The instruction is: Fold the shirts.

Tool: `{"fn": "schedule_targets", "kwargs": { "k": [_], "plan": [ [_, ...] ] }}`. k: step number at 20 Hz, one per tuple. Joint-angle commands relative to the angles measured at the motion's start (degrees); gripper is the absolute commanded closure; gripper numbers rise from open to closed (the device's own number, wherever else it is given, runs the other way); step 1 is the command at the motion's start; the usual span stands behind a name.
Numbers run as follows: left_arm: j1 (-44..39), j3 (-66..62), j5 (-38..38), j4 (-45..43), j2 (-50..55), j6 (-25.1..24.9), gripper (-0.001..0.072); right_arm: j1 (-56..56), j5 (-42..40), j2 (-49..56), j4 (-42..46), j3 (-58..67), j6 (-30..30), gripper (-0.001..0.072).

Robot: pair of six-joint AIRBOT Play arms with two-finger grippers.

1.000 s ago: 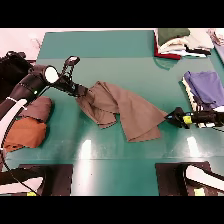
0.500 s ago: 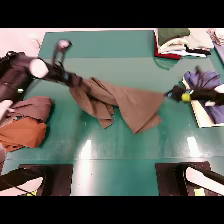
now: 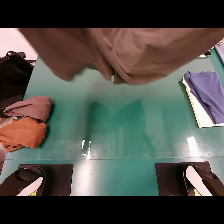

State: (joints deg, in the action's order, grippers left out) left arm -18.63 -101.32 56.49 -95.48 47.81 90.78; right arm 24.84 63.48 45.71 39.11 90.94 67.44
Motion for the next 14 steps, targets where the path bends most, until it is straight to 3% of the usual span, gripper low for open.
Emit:
{"fn": "schedule_targets", "kwargs": {
  "k": [1, 5, 9, 11, 14],
  "plan": [
    [-0.02, -4.35, 0.11, 0.33, -5.81, -0.22, 0.0683, 7.89, 5.14, -2.45, 0.11, 9.73, 1.84, 0.0698],
    [-0.02, -5.49, 2.82, 0.76, -7.15, -0.22, 0.0683, 12.11, 11.91, 3.3, 0.04, 18.01, 5.53, 0.0698],
    [-0.02, -5.2, 19.3, 0.94, 1.36, -2.23, 0.0682, 7.08, 15.43, 12.92, 2.73, 19.78, 9.03, 0.0699],
    [-0.02, -2.54, 25.46, 1.99, 8.13, -4.35, 0.0682, -0.72, 16.11, 17.81, 14.75, 15.82, 12.7, 0.0699],
    [-0.02, 8.0, 22.23, 5.53, 17.73, -4.35, 0.0682, -12.28, 17.92, 26.51, 32.02, 7.32, 15.12, 0.0699]
  ]
}}
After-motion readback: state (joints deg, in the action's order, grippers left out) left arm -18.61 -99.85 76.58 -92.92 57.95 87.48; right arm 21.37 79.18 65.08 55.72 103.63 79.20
